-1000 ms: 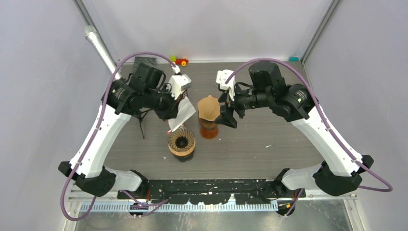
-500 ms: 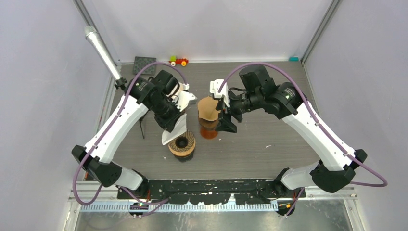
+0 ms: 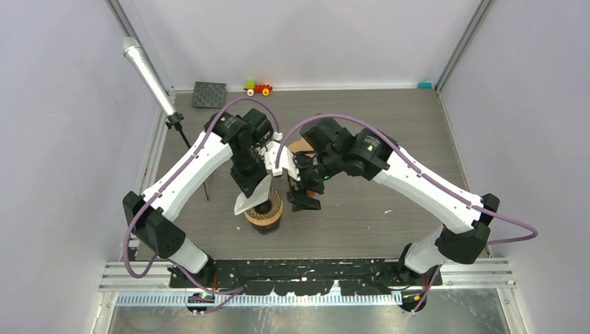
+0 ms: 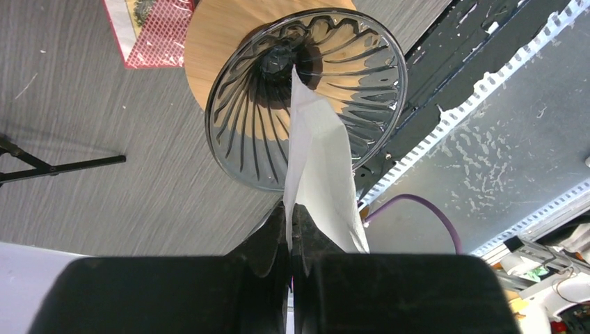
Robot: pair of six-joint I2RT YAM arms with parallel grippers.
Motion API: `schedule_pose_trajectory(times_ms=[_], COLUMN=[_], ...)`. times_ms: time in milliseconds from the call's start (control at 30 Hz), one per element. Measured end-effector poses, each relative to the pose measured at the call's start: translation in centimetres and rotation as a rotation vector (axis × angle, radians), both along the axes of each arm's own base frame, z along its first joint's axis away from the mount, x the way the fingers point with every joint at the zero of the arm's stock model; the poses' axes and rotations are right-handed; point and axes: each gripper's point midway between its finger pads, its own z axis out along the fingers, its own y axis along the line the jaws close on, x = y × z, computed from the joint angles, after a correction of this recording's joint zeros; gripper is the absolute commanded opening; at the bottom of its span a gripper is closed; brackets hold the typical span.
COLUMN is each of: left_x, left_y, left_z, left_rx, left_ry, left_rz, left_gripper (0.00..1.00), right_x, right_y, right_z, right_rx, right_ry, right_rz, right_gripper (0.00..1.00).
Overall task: Place the coffee filter in the dripper
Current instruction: Place the coffee filter in the coffee dripper.
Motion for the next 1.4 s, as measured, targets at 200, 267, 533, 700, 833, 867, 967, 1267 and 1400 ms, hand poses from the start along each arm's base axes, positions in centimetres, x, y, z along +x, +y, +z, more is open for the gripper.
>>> schedule_pose_trajectory(times_ms=[200, 267, 533, 700, 833, 867, 967, 1267, 1400], left_x=[-0.1, 0.0, 0.1, 0.0, 0.0, 0.0, 0.0, 0.2, 0.3], left_y=[-0.6, -0.8, -1.0, -1.1, -1.2, -1.2, -1.3, -1.5, -1.6], left_z=[-0.8, -1.2, -1.8, -1.8, -1.8, -1.8, -1.8, -1.5, -1.4], left_rx=[0.0, 0.005, 0.019, 0.011, 0.005, 0.004, 0.001, -0.011, -0.014], left_ry=[0.05, 0.068, 0.096, 0.101, 0.104, 0.104, 0.103, 0.094, 0.092], left_rz=[-0.003, -0.004, -0.005, -0.009, -0.016, -0.019, -0.023, -0.028, -0.028], left_gripper=[0.06, 0.06, 0.05, 0.05, 0.05, 0.05, 0.04, 0.04, 0.04], right_x=[-1.3, -1.6, -3.5, -3.4, -3.1, -3.2, -3.0, -2.3, -1.7], right_y=[0.9, 1.2, 3.5, 4.8, 6.5, 6.7, 7.7, 9.0, 9.2], right_z=[0.3, 0.4, -2.2, -4.3, -4.3, -4.2, -4.0, -5.3, -6.1], right_rx=[-0.016, -0.028, -0.148, -0.242, -0.268, -0.268, -0.279, -0.359, -0.396], right_ry=[-0.068, -0.119, -0.299, -0.385, -0.457, -0.467, -0.512, -0.596, -0.621], right_rz=[0.038, 0.05, 0.146, 0.173, 0.186, 0.19, 0.199, 0.224, 0.23], right_gripper=[0.81, 0.79, 0.71, 0.7, 0.68, 0.68, 0.68, 0.67, 0.66])
